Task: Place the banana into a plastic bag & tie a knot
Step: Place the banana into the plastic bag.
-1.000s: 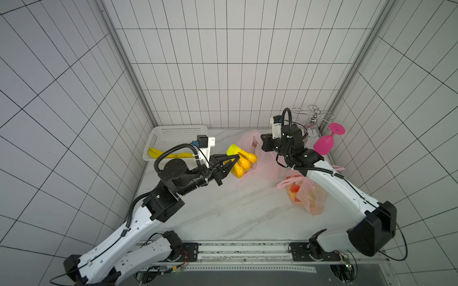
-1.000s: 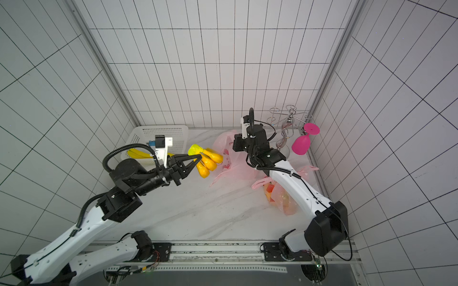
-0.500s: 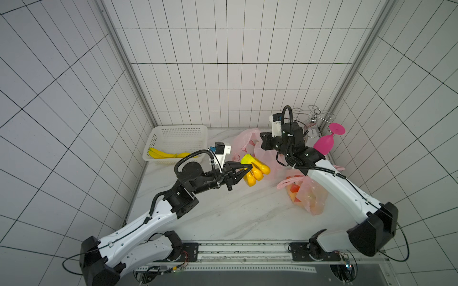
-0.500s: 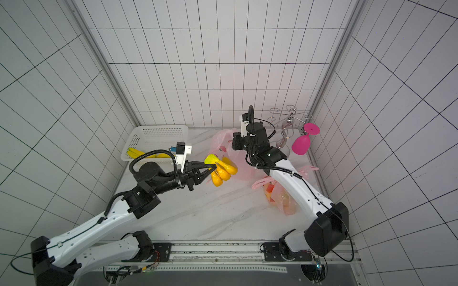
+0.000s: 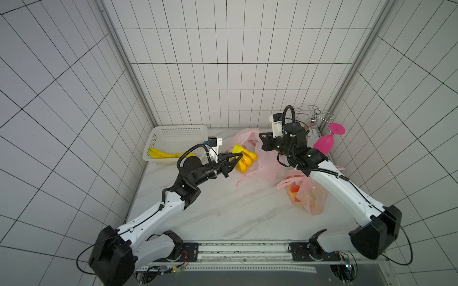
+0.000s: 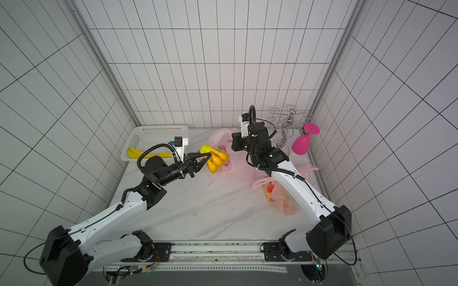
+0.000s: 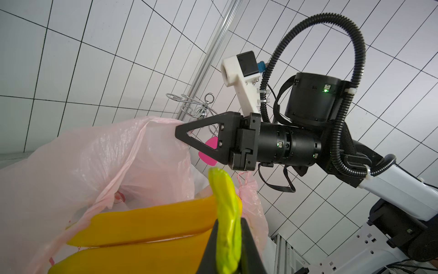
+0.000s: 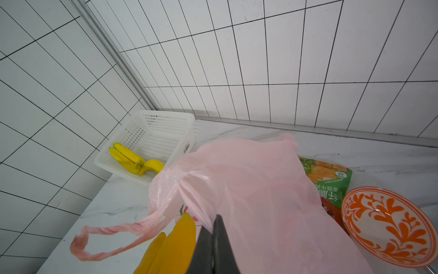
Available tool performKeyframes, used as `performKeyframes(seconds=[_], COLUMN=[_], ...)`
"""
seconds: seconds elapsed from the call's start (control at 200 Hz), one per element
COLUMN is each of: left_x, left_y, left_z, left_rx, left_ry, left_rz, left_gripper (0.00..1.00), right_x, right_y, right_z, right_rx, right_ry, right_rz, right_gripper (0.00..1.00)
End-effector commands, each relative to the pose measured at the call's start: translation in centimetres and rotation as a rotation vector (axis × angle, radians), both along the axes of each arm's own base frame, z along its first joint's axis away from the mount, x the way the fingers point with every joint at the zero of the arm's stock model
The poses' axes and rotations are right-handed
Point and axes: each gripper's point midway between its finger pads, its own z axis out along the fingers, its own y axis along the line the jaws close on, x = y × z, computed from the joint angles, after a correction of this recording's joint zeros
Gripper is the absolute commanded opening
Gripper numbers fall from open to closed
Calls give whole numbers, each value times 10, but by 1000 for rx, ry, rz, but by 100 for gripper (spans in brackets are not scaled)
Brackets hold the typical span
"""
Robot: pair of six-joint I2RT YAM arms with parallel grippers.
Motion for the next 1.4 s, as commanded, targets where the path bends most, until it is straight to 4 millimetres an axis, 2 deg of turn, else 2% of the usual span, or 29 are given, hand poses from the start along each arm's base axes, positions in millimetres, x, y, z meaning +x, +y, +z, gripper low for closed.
performKeyframes(seconds=[0.0,0.16,0.43,0.685,0.845,1.014,1.149,1.209,1.294,1.394], left_x=[5,30,57,58,57,70,90,96,93,85], left_y=[6,26,32,-3,-47,-65,-71,-72,-72,-59], left_z=[17,3,-11,-30,-72,-111,-139,-145,-145,-129], left_rx=[-45,-35,-14,10,161,205,296,333,357,356], left_ry=[-64,-63,-60,-105,-83,10,92,116,130,127], left_rz=[28,165,241,183,76,35,72,81,71,100], left_gripper=[0,0,0,0,0,0,17,20,32,50], right_x=[-15,-17,-23,-34,-33,-32,-32,-32,-30,-28], right_y=[9,11,18,37,37,31,22,16,4,-12], right_z=[54,54,57,66,69,58,44,35,21,8], right_rx=[80,79,86,138,135,118,95,81,67,61], right_ry=[-88,-87,-88,-90,-99,-93,-81,-77,-59,-41], right_rz=[51,59,85,141,134,103,66,37,-1,-36], right_gripper=[0,0,0,0,0,0,0,0,0,0])
